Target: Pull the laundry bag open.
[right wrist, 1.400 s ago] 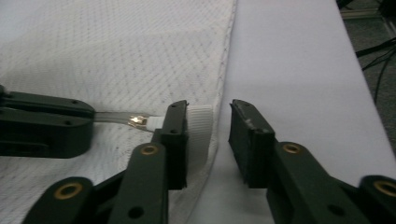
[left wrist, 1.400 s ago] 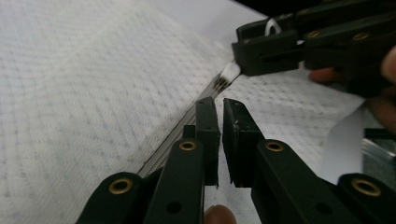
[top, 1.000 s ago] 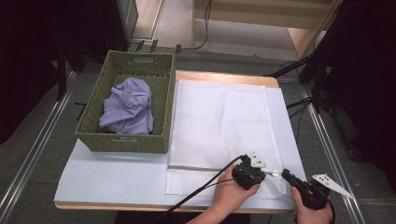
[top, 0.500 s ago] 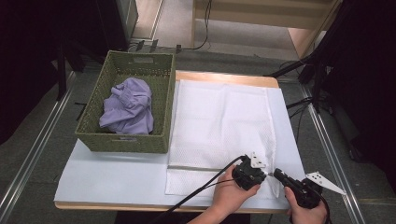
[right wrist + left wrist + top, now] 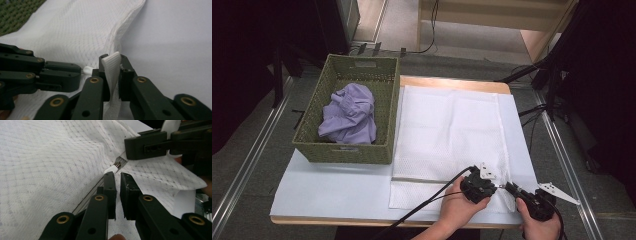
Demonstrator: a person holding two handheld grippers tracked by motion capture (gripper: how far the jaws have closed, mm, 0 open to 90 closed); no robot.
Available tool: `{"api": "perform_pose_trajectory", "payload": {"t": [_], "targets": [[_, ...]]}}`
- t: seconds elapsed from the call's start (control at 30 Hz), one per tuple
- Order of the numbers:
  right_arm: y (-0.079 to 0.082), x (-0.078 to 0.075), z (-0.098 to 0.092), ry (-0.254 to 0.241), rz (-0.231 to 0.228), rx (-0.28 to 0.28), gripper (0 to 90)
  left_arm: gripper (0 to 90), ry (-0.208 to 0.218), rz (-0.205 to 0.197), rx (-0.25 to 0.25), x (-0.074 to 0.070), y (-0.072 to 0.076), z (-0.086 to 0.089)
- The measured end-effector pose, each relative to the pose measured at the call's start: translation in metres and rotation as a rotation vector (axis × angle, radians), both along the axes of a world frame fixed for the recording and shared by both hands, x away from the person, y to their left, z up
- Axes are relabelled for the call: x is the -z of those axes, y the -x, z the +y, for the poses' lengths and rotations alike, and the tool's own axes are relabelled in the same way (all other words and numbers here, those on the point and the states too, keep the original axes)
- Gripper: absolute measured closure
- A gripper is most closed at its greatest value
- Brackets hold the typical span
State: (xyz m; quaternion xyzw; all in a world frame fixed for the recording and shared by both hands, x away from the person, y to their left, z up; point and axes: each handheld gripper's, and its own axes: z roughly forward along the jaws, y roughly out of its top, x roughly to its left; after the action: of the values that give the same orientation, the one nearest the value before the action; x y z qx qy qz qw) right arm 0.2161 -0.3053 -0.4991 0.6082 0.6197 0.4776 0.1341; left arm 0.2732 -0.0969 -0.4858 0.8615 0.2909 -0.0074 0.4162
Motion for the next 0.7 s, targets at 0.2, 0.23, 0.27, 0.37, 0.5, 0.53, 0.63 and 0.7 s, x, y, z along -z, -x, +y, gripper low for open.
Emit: {"api": "perform_pose_trajectory", "payload": {"t": [0.2, 0.23, 0.27, 0.37, 0.5, 0.53, 0.63, 0.7], "targets": [[0.004, -0.01, 0.003, 0.021, -0.072, -0.011, 87.5, 75.1, 0.061, 0.066, 0.023, 0.001, -0.005, 0.005], [0.005, -0.011, 0.004, 0.019, -0.099, -0.022, 87.5, 71.8, 0.069, 0.074, 0.023, 0.001, -0.006, 0.006], [0.006, -0.013, 0.005, 0.028, -0.126, -0.029, 87.6, 67.3, 0.075, 0.082, 0.02, 0.001, -0.007, 0.008], [0.007, -0.015, 0.006, 0.031, -0.15, -0.034, 87.6, 61.1, 0.102, 0.086, -0.001, 0.001, -0.007, 0.012], [0.01, -0.019, 0.009, 0.044, -0.189, -0.051, 87.7, 53.3, 0.117, 0.095, -0.022, 0.0, -0.007, 0.015], [0.01, -0.02, 0.011, 0.04, -0.198, -0.059, 87.7, 50.4, 0.12, 0.101, -0.02, 0.0, -0.008, 0.016], [0.012, -0.024, 0.015, 0.055, -0.229, -0.079, 87.8, 45.8, 0.12, 0.108, -0.008, -0.001, -0.011, 0.017], [0.013, -0.025, 0.018, 0.068, -0.248, -0.096, 87.9, 43.1, 0.127, 0.116, 0.009, 0.0, -0.012, 0.017]]}}
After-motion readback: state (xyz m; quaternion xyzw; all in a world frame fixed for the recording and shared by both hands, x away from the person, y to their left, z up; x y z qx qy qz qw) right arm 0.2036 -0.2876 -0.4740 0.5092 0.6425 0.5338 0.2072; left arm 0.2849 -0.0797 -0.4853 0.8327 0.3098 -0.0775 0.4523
